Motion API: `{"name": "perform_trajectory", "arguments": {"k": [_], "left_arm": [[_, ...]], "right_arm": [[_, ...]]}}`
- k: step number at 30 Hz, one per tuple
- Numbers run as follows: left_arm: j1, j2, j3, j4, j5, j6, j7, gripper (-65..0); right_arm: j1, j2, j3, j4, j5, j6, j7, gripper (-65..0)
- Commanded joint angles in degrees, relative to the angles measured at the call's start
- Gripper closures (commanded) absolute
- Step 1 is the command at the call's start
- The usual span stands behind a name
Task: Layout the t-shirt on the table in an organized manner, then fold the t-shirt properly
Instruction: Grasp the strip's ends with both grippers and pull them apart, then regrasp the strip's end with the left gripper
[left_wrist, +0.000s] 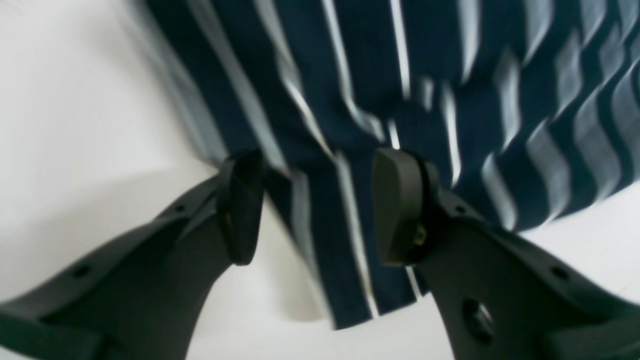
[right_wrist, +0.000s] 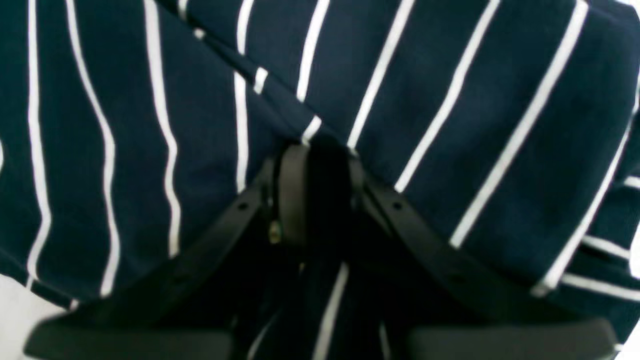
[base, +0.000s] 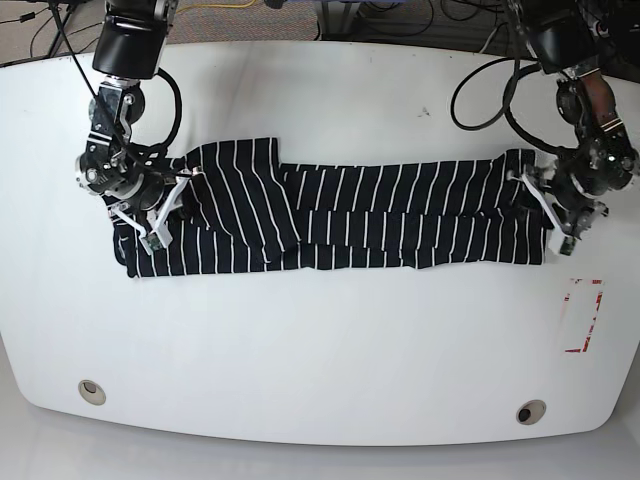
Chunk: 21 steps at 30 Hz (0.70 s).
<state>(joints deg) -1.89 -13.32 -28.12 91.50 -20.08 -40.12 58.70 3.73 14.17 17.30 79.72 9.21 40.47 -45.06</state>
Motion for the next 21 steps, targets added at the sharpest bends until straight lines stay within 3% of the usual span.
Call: {"name": "perform_trajectory", "arguments": {"k": [1, 8, 21], "left_arm": [[-2.37, -0.96, -3.31, 1.73, -4.06, 0.12, 2.09, -34.3], [-6.42, -0.96, -12.28, -2.93, -9.24, 0.12, 7.54, -48.8], [-9.23, -2.99, -14.39, -21.39, -10.83, 0.12, 7.54, -48.6]], "right_arm": [[0.45, 0.99, 0.24, 0.94, -0.99, -0.47, -0.88, -9.8], [0.45, 0.64, 0.24, 0.94, -0.99, -0.47, -0.88, -9.7], [0.54, 0.55, 0.24, 1.02, -0.82, -0.47, -2.02, -9.7]]}}
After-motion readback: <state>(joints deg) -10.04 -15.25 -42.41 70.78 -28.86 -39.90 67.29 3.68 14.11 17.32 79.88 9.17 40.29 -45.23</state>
